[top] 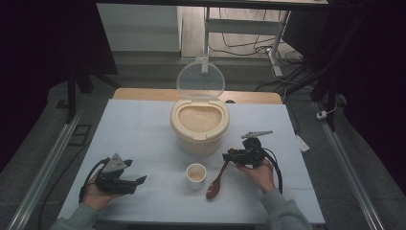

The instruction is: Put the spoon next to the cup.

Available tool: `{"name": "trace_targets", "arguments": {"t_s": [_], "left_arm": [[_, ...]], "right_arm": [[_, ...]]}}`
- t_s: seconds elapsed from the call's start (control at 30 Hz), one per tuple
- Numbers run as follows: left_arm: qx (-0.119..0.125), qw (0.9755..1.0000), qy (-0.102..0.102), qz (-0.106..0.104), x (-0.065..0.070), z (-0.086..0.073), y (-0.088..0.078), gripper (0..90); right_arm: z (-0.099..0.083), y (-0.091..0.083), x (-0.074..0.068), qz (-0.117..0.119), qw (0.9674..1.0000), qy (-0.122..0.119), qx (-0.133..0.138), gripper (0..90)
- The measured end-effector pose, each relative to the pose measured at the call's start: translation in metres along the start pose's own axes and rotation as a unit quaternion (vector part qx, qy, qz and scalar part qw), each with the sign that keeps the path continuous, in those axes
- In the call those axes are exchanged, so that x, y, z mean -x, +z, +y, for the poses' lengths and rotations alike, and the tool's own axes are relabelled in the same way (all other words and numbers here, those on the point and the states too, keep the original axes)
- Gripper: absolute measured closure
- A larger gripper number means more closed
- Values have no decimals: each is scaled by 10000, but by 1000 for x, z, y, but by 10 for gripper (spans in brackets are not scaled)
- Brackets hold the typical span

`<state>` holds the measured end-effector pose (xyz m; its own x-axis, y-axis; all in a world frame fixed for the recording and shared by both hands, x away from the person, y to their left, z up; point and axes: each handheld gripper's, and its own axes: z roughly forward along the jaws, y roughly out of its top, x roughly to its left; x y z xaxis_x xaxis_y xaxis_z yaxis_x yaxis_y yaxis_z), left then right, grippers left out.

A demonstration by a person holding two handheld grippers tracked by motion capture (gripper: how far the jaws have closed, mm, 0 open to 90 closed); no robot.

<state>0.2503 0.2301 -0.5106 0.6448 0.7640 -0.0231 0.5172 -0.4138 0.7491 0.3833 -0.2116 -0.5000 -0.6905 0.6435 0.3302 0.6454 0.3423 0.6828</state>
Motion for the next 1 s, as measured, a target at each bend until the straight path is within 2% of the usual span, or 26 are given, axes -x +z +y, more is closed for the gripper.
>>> {"name": "trace_targets", "arguments": {"t_s": [0.47, 0.8, 1.0], "left_arm": [[0, 10000, 9, -5, 0, 0, 0, 189], [-5, 10000, 11, -3, 0, 0, 0, 189], [-6, 10000, 16, -4, 0, 0, 0, 189]], "right_arm": [[-3, 19, 1, -475, 9986, -203, -117, 517], [-4, 26, 0, -887, 9943, -471, -345, 478], [-3, 26, -1, -1162, 9911, -588, -262, 433]]}}
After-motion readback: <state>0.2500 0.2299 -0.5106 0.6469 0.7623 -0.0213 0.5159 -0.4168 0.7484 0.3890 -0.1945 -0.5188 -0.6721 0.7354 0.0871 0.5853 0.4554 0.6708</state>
